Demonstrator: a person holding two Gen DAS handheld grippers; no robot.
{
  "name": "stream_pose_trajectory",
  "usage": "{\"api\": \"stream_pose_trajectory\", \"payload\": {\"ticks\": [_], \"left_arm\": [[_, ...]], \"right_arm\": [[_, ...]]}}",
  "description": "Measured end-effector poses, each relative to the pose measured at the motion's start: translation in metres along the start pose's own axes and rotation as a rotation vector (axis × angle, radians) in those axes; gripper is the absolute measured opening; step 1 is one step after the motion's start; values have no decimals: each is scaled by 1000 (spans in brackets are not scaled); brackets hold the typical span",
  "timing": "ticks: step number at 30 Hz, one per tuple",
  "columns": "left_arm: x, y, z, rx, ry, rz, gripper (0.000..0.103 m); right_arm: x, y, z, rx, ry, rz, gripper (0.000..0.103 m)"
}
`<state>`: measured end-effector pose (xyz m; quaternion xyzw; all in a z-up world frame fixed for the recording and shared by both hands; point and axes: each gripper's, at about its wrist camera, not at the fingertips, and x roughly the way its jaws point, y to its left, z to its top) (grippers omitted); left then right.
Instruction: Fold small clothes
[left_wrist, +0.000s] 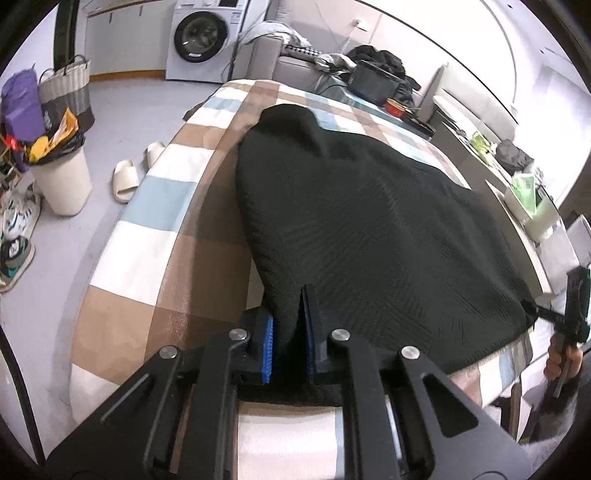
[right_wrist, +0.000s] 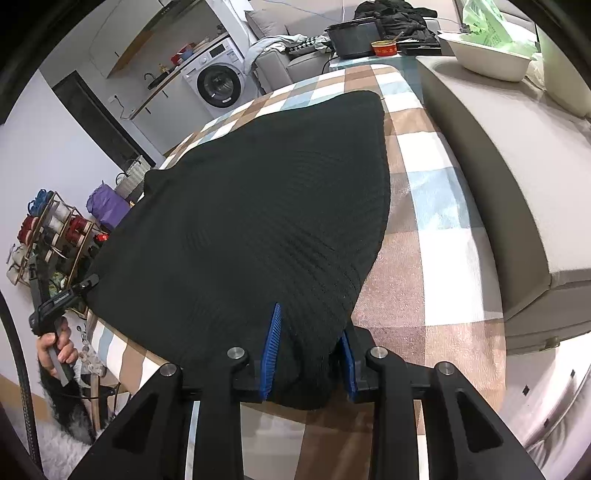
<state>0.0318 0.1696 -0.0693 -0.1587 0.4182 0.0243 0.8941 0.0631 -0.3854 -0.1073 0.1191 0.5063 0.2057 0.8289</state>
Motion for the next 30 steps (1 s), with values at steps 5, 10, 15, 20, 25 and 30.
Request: {"api": "stream_pose_trajectory", "payload": {"ticks": [5, 10, 15, 20, 25, 30], "left_arm": [[4, -1, -11, 51, 53, 60, 10], [3, 0, -8, 0, 47, 57, 11], [-1, 0, -6, -7, 33, 91, 25], [-7, 5, -5, -33, 14, 105, 32], [-11, 5, -4, -47, 5, 112, 35], [-20, -15, -1, 3, -40, 105, 57]], "right_arm": [[2, -4, 0, 2, 8, -25, 31], [1, -1, 3, -2, 1, -18, 31], [0, 7, 0, -61, -27, -57, 11], [-17, 19, 3, -101, -61, -10, 7], [0, 17, -1, -141, 5, -204, 16], [-23, 40, 4, -203, -113, -220, 22]]}}
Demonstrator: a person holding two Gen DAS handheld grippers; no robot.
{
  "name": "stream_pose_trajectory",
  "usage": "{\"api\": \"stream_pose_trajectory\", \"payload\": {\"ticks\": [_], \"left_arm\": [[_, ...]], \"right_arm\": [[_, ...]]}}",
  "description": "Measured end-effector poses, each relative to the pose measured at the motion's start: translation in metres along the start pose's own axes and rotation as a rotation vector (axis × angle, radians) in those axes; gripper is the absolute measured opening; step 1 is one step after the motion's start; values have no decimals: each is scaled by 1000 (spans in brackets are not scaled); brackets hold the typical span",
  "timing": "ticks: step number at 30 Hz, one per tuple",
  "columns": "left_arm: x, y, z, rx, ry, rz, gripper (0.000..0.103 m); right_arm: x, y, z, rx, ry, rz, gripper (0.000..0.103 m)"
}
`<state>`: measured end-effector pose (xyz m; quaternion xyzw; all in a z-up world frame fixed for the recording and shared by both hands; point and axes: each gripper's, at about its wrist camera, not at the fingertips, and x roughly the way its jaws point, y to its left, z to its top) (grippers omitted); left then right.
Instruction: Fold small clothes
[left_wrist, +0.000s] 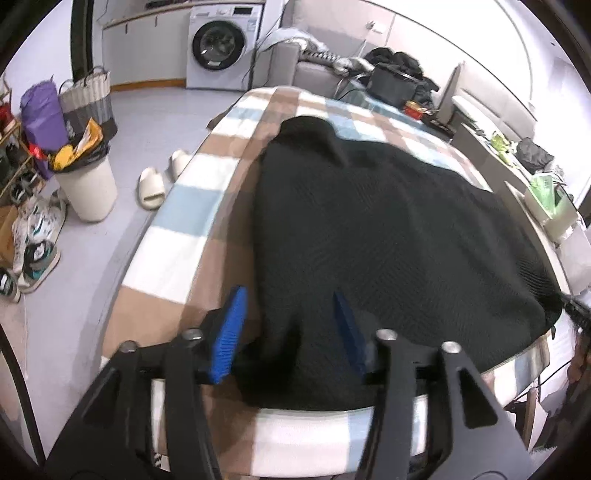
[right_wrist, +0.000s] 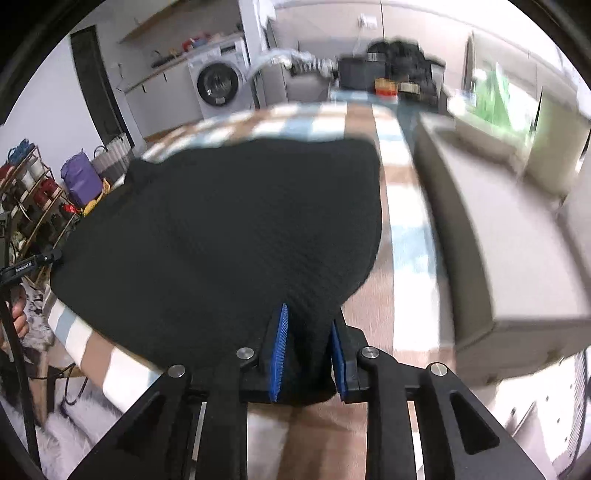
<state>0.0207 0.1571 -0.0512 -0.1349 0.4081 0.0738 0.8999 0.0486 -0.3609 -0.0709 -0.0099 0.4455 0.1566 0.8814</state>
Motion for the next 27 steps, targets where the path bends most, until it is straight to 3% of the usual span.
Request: {"api": "stream_pose_trajectory", "payload": {"ticks": [2, 5, 10, 14, 17, 21, 25, 27], "left_arm": [[1, -13, 1, 33, -11, -2, 68], [7, -47, 0, 114, -18, -18, 83], [26, -106, -9, 239, 29, -104, 87], [39, -133, -15, 289, 62, -134, 88], [44, -145, -16, 301, 74, -151, 89], [49, -168, -15, 317, 71, -178, 98], [62, -180, -14, 329, 87, -186, 98], [75, -178, -14, 324, 109, -149, 98]], "right_arm": [[-8, 9, 6, 5, -45, 14, 24], [0, 29, 12, -20, -46, 33, 38], [10, 54, 18, -105, -51, -57, 46], [2, 28, 18, -71, -68, -227, 54], [-7, 5, 16, -3, -56, -262, 55], [-14, 14, 19, 4, -106, -145, 55], [18, 69, 24, -83, -77, 10, 55], [39, 95, 19, -136, -56, 46, 55]]}}
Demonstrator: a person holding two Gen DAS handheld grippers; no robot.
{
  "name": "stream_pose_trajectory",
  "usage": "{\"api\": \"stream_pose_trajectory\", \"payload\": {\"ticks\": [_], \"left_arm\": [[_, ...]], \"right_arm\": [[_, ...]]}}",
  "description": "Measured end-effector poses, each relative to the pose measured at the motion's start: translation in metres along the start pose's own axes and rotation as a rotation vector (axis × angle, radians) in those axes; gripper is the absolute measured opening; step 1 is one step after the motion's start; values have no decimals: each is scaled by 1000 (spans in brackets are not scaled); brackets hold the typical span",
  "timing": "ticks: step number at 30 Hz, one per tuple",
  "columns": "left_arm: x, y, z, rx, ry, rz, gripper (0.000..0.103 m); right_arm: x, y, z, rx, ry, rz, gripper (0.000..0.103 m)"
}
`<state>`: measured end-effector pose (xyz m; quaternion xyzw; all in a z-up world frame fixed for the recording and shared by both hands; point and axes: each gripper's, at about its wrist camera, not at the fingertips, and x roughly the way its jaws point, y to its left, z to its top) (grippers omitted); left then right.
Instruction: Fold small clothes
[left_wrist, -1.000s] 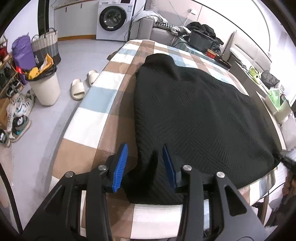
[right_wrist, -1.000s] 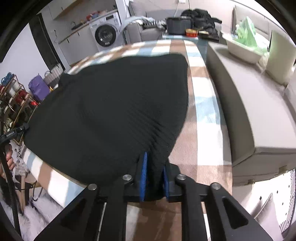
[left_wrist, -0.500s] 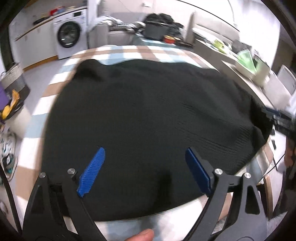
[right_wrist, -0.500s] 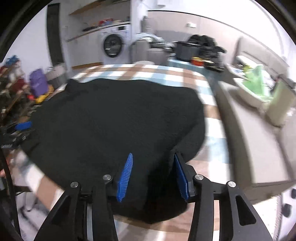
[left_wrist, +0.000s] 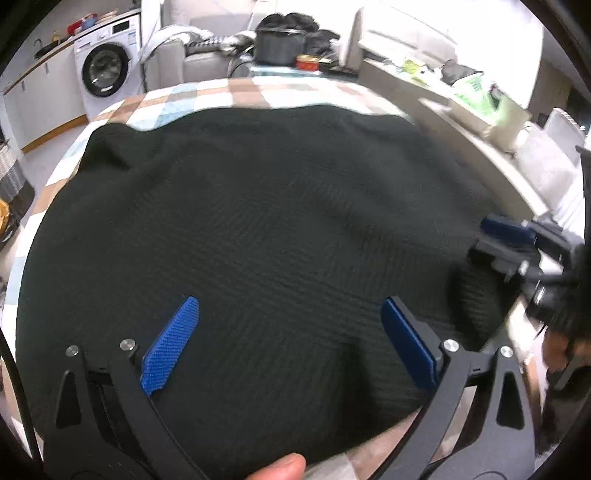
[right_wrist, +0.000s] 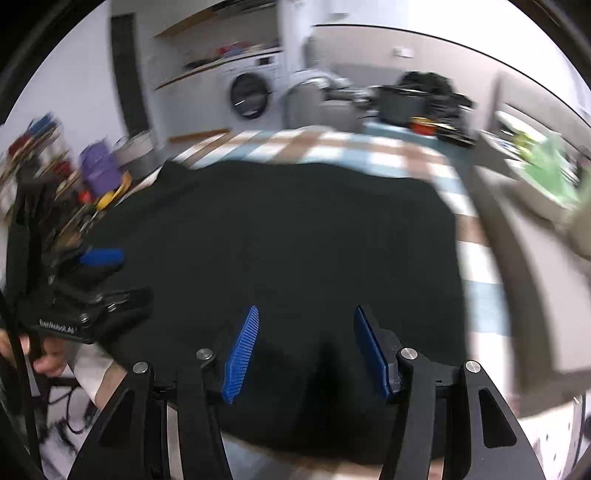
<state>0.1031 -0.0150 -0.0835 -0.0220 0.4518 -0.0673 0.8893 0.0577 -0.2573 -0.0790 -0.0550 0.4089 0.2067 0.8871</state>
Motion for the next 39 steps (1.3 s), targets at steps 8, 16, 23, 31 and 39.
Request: {"api": "stream_pose_trajectory", "payload": {"ticks": [8, 16, 23, 31, 39], "left_arm": [[-4, 53, -19, -47, 3, 61, 98], [-25, 108, -13, -161, -23, 94, 99], [-20, 138, 42, -195, -74, 128, 101], [38, 187, 124, -182, -15, 206, 101], [70, 250, 141, -358, 18, 228, 79]], "right_arm": [[19, -21, -20, 3, 72, -28, 64], [-14, -54, -21, 82, 59, -135, 64], [6, -39, 11, 101, 7, -79, 64], [55, -44, 25, 126, 105, -50, 64], [45, -45, 18, 101, 111, -84, 64]]}}
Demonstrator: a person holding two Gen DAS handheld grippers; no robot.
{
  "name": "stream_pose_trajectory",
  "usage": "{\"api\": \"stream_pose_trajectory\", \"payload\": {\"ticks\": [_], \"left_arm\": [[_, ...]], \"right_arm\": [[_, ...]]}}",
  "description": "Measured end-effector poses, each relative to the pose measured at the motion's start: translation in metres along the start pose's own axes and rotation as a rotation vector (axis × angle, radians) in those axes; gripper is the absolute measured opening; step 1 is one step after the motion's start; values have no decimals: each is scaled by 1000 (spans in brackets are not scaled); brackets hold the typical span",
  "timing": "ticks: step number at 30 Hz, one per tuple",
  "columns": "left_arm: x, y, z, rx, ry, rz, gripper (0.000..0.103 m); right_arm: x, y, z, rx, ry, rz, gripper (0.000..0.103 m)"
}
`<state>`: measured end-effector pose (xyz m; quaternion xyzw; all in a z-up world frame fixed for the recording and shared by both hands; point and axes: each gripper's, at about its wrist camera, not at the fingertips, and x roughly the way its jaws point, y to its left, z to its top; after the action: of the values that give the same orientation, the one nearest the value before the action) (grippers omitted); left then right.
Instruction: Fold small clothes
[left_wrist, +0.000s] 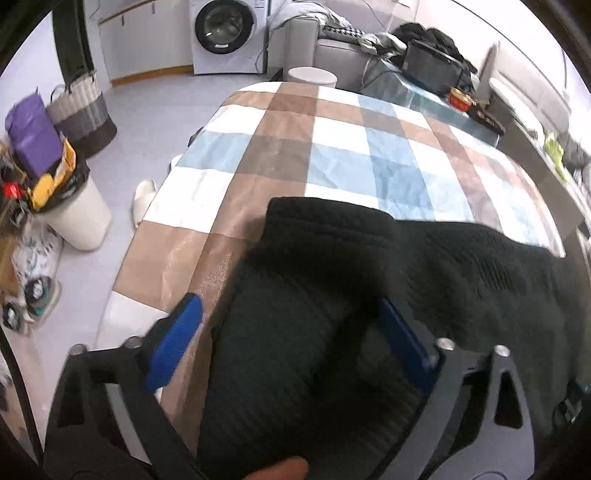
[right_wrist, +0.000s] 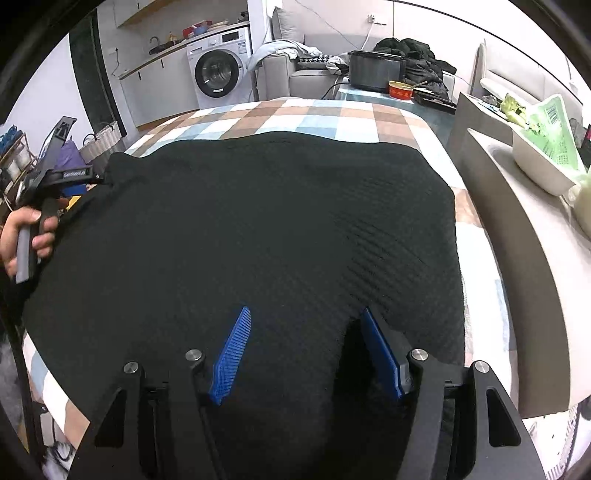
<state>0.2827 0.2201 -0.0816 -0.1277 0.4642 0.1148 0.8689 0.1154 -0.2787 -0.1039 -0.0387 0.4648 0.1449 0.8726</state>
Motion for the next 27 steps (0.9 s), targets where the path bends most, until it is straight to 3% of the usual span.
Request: {"api": "stream_pose_trajectory", "payload": {"ticks": [4, 6, 7, 11, 17, 20, 22, 27], "left_arm": [[3, -8, -9, 51, -27, -36, 40], [-4, -12, -13, 83, -56, -64, 9], [-9, -14, -14, 85, -68, -63, 4], [-28, 3, -12, 22, -135, -87, 4], [-17, 26, -13, -49, -63, -29, 6], [-23, 18, -18, -24, -67, 4, 6], [-33, 9, -23, 14, -77, 9, 14], [-78, -22, -56, 110, -142, -11, 76]], "right_arm": [[2, 1, 0, -13, 8, -13, 64], [4, 2, 2, -16, 11, -12, 64], [5, 2, 3, -17, 12, -11, 64], [6, 3, 2, -20, 16, -15, 64], [6, 1, 1, -16, 13, -7, 64], [5, 1, 2, -17, 10, -8, 64], [2, 0, 2, -5, 2, -5, 64], [-3, 7, -2, -11, -10, 41, 64]]}}
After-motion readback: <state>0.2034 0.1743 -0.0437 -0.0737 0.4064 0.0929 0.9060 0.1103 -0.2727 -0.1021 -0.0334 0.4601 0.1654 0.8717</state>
